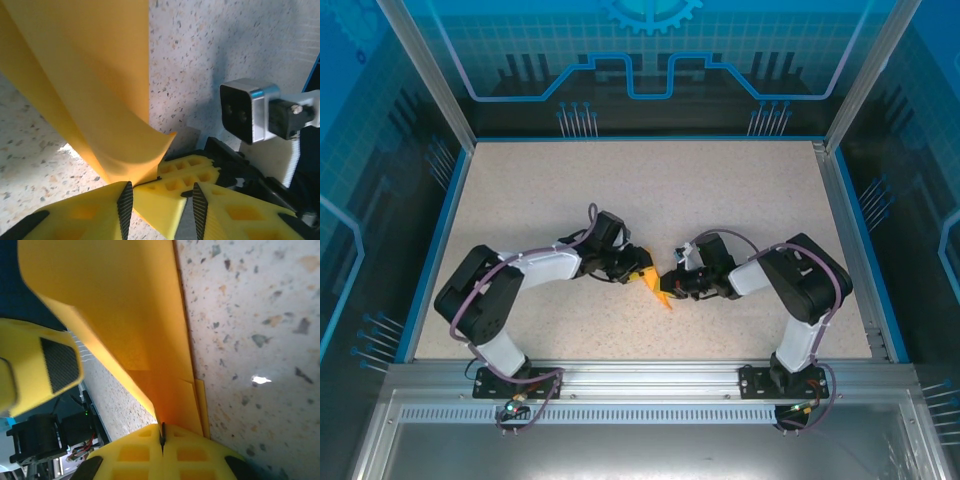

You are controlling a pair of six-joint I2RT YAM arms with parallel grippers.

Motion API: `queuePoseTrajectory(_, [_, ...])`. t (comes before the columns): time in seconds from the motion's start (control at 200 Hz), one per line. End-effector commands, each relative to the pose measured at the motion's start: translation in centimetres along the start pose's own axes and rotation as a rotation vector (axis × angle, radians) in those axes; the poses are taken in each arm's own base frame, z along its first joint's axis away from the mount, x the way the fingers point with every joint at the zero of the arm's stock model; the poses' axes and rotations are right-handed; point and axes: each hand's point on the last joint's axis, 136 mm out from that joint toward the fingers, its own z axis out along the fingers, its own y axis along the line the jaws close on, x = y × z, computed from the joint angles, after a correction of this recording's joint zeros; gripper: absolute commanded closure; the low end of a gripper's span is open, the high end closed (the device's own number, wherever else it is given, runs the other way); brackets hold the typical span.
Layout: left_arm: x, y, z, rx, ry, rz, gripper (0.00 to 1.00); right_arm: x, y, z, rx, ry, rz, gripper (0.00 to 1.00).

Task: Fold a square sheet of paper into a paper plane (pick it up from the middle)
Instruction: Fold the wing for the fifth time at the center of the table.

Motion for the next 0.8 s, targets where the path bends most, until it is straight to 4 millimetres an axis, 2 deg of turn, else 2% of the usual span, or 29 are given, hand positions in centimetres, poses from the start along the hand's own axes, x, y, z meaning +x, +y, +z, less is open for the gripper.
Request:
queuePoseTrajectory(0.0, [0.1, -1.3, 0.7, 0.050, 0.016, 0.049, 0.60, 0.6, -3.2, 0.1, 0.077, 0.017, 0.130, 1.00])
queuePoseTrajectory(0.155, [0.2, -1.2, 1.4, 0.059, 0.020, 0.050, 0.59, 0.8, -3.8, 0.1, 0.087, 0.022, 0.145, 1.00])
queuePoseTrajectory(0.37, [0.6, -2.9, 1.2, 0.119, 0.016, 0.085, 0.56, 0.9, -4.1, 0.0, 0.111, 0.024, 0.149, 1.00])
queuePoseTrajectory(0.56, [0.3, -1.4, 1.9, 0.063, 0.009, 0.057, 0.56, 0.8, -4.1, 0.0, 0.110, 0.025, 0.153, 1.00])
queuePoseTrajectory(0.79, [-0.1, -0.6, 2.7, 0.040, -0.003, 0.045, 0.56, 0.8, -4.2, 0.1, 0.114, 0.029, 0.156, 1.00])
